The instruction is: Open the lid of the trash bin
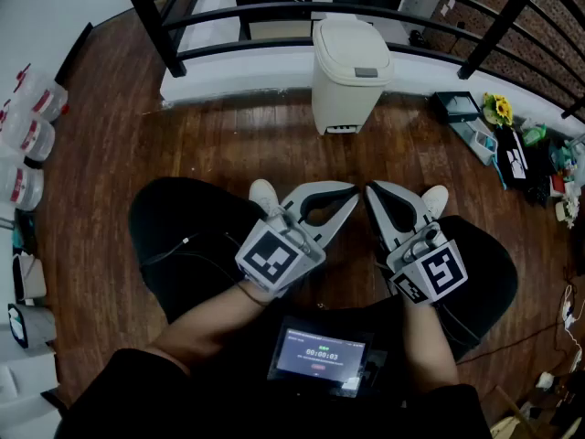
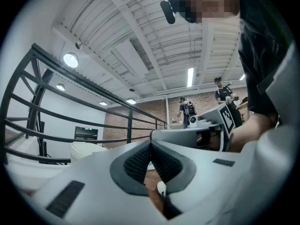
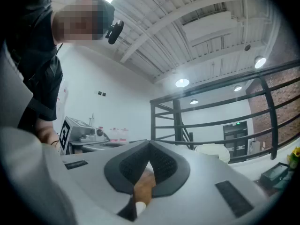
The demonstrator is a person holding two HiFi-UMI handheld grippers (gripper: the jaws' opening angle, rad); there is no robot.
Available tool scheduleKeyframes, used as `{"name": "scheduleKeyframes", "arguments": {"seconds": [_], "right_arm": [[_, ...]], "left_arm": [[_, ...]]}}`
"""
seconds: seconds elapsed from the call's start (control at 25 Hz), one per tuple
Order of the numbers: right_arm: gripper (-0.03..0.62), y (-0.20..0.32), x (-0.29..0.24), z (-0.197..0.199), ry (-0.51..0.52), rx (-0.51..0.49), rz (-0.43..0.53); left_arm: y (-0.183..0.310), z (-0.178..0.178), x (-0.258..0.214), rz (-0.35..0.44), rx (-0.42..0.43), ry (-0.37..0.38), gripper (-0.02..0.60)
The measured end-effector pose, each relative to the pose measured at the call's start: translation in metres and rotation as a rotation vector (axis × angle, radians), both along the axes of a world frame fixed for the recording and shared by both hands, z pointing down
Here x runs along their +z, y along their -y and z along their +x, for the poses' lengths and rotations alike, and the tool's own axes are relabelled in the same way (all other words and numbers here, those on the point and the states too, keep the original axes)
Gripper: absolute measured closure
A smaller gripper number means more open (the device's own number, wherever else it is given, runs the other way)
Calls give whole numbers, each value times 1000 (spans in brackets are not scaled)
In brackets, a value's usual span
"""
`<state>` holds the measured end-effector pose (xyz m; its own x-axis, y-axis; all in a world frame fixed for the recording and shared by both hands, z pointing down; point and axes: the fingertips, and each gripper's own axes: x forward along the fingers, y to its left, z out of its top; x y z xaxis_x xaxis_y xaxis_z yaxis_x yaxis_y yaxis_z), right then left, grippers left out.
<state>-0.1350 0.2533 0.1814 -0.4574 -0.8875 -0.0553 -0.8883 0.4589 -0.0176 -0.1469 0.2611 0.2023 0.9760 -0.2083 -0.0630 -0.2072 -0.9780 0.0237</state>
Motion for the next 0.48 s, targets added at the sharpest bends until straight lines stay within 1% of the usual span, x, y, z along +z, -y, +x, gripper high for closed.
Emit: {"name": "scheduleKeyframes", "arguments": {"seconds": [0.12, 0.24, 0.36, 0.48], "right_arm": [[582, 17, -4, 10, 4, -15, -6], [582, 33, -6, 21, 35, -24, -25], [582, 51, -10, 32, 69, -20, -44], [582, 67, -15, 33, 44, -16, -42]], "left_arm": [[15, 10, -4, -18, -27, -12, 551], [28, 23, -1, -16, -43, 7, 551], [40, 34, -1, 4, -50, 25, 551], [54, 39, -4, -3, -64, 31, 551]]}}
